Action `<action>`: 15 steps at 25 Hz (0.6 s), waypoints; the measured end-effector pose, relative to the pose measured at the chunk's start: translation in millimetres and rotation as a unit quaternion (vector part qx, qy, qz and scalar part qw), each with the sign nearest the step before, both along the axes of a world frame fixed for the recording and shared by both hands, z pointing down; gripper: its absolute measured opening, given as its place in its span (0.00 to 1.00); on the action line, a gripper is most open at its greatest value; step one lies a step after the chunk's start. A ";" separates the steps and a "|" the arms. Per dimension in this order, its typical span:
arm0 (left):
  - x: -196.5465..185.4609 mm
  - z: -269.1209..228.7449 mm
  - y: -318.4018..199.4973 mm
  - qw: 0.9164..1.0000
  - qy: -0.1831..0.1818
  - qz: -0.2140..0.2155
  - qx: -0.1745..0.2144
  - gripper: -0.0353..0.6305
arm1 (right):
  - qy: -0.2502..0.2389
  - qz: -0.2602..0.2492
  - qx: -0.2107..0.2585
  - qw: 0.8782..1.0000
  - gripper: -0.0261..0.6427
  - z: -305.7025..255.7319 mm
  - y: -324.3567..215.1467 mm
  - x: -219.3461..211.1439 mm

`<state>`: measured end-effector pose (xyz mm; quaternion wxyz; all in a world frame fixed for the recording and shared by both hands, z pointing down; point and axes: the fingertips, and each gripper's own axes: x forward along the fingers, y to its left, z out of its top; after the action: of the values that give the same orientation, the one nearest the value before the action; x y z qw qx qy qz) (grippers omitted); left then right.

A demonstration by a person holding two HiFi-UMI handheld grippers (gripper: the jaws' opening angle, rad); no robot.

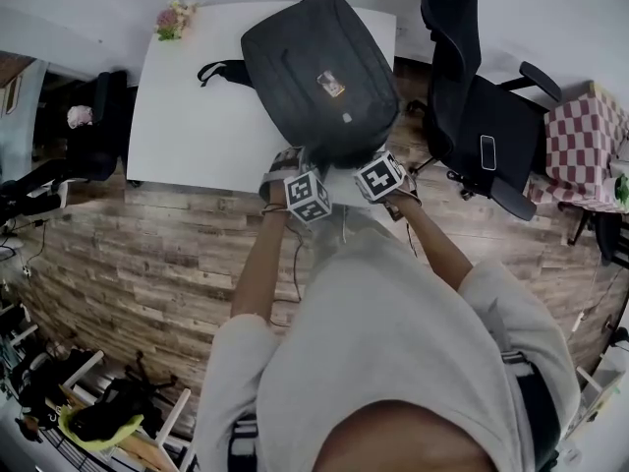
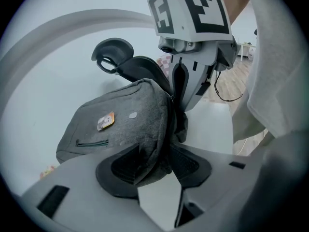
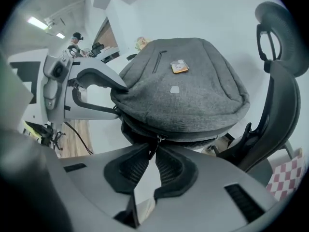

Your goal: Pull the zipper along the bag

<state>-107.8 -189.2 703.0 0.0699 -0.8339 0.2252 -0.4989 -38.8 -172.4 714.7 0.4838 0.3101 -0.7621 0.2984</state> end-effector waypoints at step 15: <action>-31.4 -113.9 -6.0 0.928 0.263 -0.263 0.032 0.37 | -0.113 0.038 0.208 0.971 0.20 -105.8 -41.8 0.3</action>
<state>-139.2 -195.2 589.1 -0.0986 -0.8436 0.4625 -0.2543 -38.5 -214.2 609.0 0.3078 0.3970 -0.8446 0.1849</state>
